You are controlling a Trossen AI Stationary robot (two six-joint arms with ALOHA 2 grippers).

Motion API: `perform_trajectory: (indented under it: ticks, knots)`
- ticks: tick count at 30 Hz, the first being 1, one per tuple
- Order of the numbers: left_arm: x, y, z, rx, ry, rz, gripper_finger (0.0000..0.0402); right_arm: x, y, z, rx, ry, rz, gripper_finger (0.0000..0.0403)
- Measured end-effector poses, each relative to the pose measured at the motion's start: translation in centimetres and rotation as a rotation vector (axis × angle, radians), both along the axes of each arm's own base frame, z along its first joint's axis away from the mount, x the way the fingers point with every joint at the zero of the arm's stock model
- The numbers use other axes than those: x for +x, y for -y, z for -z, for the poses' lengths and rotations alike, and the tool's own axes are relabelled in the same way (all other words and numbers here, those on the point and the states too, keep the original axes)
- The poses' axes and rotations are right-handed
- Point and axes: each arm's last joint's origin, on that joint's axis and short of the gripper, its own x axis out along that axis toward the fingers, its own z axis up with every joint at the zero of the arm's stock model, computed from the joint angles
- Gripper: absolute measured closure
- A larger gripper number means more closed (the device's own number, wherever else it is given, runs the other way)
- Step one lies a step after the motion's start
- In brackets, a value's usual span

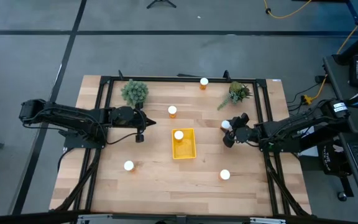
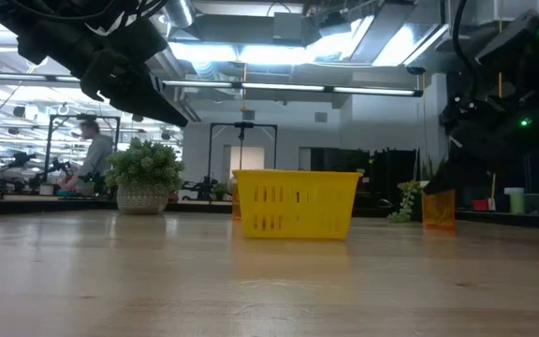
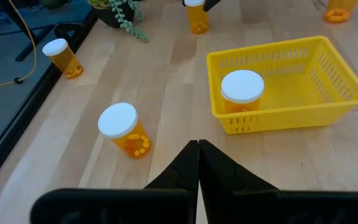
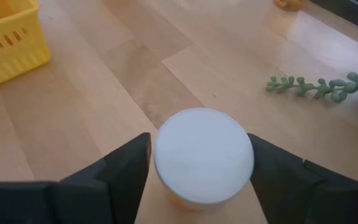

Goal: Pick and place pill bottles into a basket
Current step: Put the orange pill bottle into the yellow bin

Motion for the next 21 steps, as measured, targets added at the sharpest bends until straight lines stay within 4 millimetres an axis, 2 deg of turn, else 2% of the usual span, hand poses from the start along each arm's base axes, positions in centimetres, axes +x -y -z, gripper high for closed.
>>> perform_trajectory:
  ticks: [6, 14, 21]
  knots:
    - [0.00, 0.00, 0.00, 0.000, 0.000, 0.000, 0.0398, 0.01, 0.00, -0.01, -0.002, 0.000, -0.001, 0.0188]
    - [0.00, 0.00, -0.01, 0.000, 0.000, 0.000, 0.0398, 0.03, -0.01, -0.03, -0.002, 0.002, -0.003, 0.0167]
    - [0.00, 0.00, 0.00, 0.001, 0.000, 0.000, 0.0398, 0.59, -0.13, -0.63, -0.032, 0.050, -0.052, 0.0180]
